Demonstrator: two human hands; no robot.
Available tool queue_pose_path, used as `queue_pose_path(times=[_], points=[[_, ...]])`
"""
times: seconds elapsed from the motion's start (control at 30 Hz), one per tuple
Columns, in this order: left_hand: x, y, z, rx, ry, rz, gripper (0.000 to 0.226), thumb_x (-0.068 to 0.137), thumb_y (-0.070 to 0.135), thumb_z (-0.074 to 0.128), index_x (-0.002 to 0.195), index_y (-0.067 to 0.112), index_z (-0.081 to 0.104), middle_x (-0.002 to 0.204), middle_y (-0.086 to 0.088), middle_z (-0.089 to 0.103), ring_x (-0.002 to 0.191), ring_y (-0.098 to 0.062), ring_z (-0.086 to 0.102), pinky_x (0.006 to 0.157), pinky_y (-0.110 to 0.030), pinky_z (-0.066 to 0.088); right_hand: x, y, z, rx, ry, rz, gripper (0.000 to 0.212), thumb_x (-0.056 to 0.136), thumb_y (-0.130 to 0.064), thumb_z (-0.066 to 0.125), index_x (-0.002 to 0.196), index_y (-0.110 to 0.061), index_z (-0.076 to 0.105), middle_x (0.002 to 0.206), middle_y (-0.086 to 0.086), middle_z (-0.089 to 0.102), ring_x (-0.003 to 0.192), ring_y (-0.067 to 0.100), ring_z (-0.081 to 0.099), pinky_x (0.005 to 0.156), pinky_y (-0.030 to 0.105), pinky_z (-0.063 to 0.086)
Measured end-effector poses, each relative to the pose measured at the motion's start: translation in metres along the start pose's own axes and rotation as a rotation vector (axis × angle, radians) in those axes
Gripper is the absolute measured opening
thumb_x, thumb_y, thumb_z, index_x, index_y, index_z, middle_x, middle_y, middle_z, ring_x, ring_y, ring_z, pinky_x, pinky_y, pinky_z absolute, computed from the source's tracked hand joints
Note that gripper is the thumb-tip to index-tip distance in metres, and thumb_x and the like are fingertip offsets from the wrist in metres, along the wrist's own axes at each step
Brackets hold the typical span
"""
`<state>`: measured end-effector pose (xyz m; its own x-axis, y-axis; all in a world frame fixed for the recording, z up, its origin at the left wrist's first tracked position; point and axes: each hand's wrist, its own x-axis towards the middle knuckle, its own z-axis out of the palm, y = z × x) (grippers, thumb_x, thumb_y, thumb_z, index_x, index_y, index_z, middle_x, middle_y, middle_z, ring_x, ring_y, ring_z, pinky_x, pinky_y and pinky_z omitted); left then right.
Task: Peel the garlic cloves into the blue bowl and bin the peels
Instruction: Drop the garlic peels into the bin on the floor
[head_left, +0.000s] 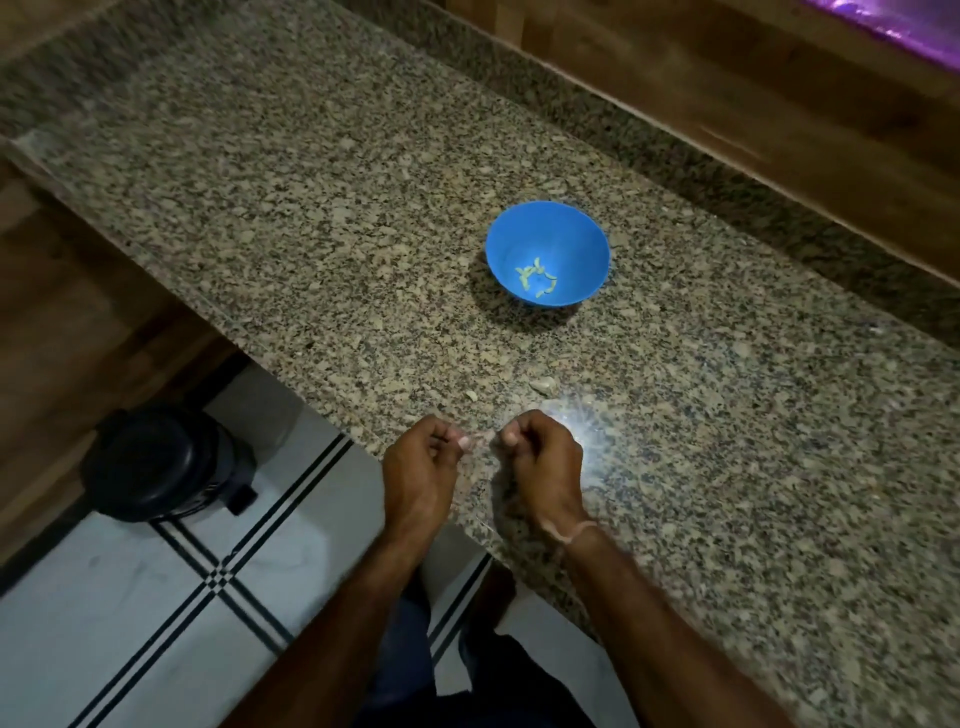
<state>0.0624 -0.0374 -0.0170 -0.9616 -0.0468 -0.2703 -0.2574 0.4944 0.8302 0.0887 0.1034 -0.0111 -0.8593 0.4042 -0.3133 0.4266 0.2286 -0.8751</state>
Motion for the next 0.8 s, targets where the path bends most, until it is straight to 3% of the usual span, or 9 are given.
queue_pose_path(times=[0.07,0.17,0.23,0.43,0.63,0.8], points=[[0.002,-0.007,-0.012,-0.038,0.022,-0.013,0.013,0.093,0.021,0.076,0.084,0.023,0.067,0.078,0.008,0.071,0.075,-0.013,0.068,0.065,-0.031,0.056,-0.001,-0.015,0.013,0.19,-0.036,0.138,0.023,0.1,0.003,0.059,0.082,-0.009,0.066,0.076,0.004,0.069,0.07,0.014,0.063,0.066,0.026,0.052],[0.008,-0.02,-0.046,-0.066,0.09,-0.014,0.013,0.093,0.021,0.076,0.084,0.022,0.067,0.079,0.008,0.071,0.075,-0.009,0.067,0.063,-0.023,0.049,-0.007,-0.048,0.048,0.466,-0.182,0.287,0.022,0.104,0.005,0.053,0.085,-0.005,0.06,0.064,0.005,0.056,0.054,0.013,0.051,0.052,0.021,0.047],[0.013,-0.029,-0.071,-0.084,0.131,-0.04,0.013,0.093,0.022,0.075,0.083,0.023,0.067,0.079,0.007,0.071,0.075,-0.009,0.067,0.063,-0.02,0.047,-0.012,-0.061,0.075,0.552,-0.289,0.314,0.027,0.104,0.006,0.052,0.081,-0.006,0.059,0.064,0.008,0.054,0.056,0.015,0.049,0.053,0.022,0.047],[0.025,-0.1,-0.194,-0.166,0.33,-0.118,0.016,0.093,0.023,0.075,0.079,0.023,0.067,0.073,0.005,0.07,0.07,-0.011,0.067,0.066,-0.033,0.052,-0.027,-0.096,0.209,0.502,-0.501,0.26,0.03,0.103,0.007,0.051,0.081,-0.01,0.061,0.066,0.005,0.054,0.063,0.016,0.047,0.064,0.026,0.042],[0.022,-0.189,-0.324,-0.197,0.515,-0.211,0.013,0.093,0.022,0.076,0.082,0.021,0.069,0.077,0.005,0.073,0.076,-0.014,0.069,0.074,-0.035,0.053,-0.066,-0.131,0.356,0.52,-0.643,0.304,0.029,0.104,0.007,0.048,0.083,-0.01,0.058,0.063,-0.001,0.058,0.056,0.007,0.052,0.06,0.017,0.048],[0.025,-0.243,-0.398,-0.177,0.594,-0.286,0.017,0.093,0.017,0.076,0.08,0.024,0.068,0.078,0.008,0.072,0.075,-0.008,0.067,0.074,-0.026,0.052,-0.081,-0.139,0.448,0.477,-0.696,0.409,0.035,0.101,0.014,0.046,0.078,-0.009,0.058,0.065,0.003,0.057,0.059,0.012,0.05,0.055,0.018,0.05]])
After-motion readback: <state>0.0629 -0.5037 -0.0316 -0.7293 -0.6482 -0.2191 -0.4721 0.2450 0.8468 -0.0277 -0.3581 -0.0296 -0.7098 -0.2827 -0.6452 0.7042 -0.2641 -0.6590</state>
